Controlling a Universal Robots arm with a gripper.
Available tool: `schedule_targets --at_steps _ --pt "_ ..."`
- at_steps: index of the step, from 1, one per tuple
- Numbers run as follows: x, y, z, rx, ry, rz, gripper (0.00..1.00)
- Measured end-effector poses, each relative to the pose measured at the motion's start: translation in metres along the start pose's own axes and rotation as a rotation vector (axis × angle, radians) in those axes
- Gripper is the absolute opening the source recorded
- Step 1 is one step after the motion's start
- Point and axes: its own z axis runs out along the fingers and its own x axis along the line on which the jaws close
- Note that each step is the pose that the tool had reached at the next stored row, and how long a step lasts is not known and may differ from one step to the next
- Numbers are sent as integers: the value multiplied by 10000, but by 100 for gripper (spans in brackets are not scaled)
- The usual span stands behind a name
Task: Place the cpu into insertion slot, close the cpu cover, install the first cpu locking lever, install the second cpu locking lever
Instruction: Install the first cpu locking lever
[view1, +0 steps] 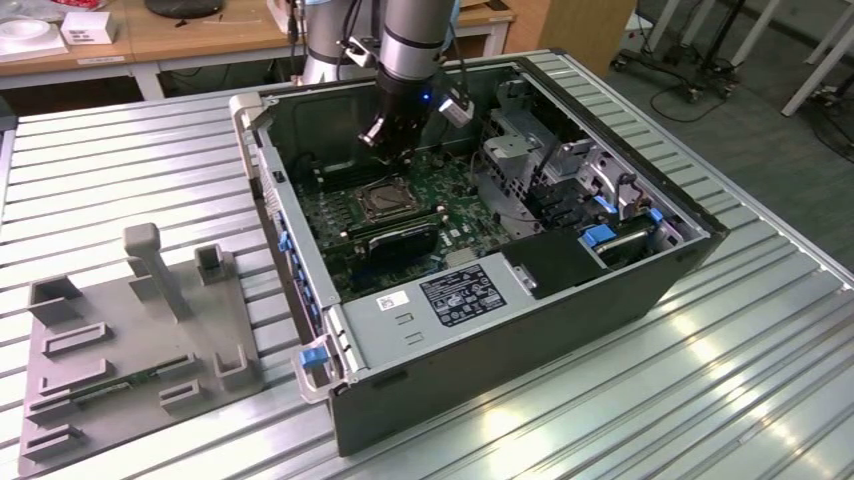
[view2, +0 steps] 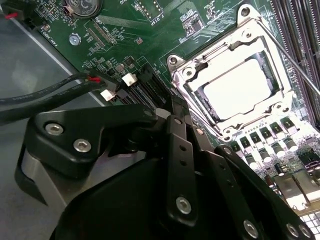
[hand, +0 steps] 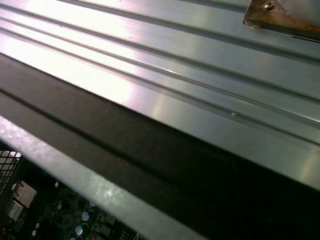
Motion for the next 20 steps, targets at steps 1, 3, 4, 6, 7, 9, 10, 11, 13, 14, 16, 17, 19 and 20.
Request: schedule_targets --at_steps 1,3,4,6,7,9,10,11,13,14,16,17,19,20 --pt "0 -1 4 3 2 -20 11" --pt "0 -4 13 9 9 -57 11" --pt "0 -5 17 13 11 -76 11" --pt "-1 -7 26 21 18 -115 11" --pt "0 -8 28 28 23 -135 11" --pt "1 -10 30 51 36 -169 11" --pt "1 -12 30 69 46 -184 11" --pt "0 -12 30 93 57 -197 11" --pt "1 -13 30 139 80 -217 11" --pt "1 -13 30 152 87 -224 11" --pt "2 -13 29 167 96 -236 11" --pt "2 -13 28 170 98 -243 11" --pt "2 -13 28 173 99 -253 11" --pt "1 -12 28 175 101 -259 11"
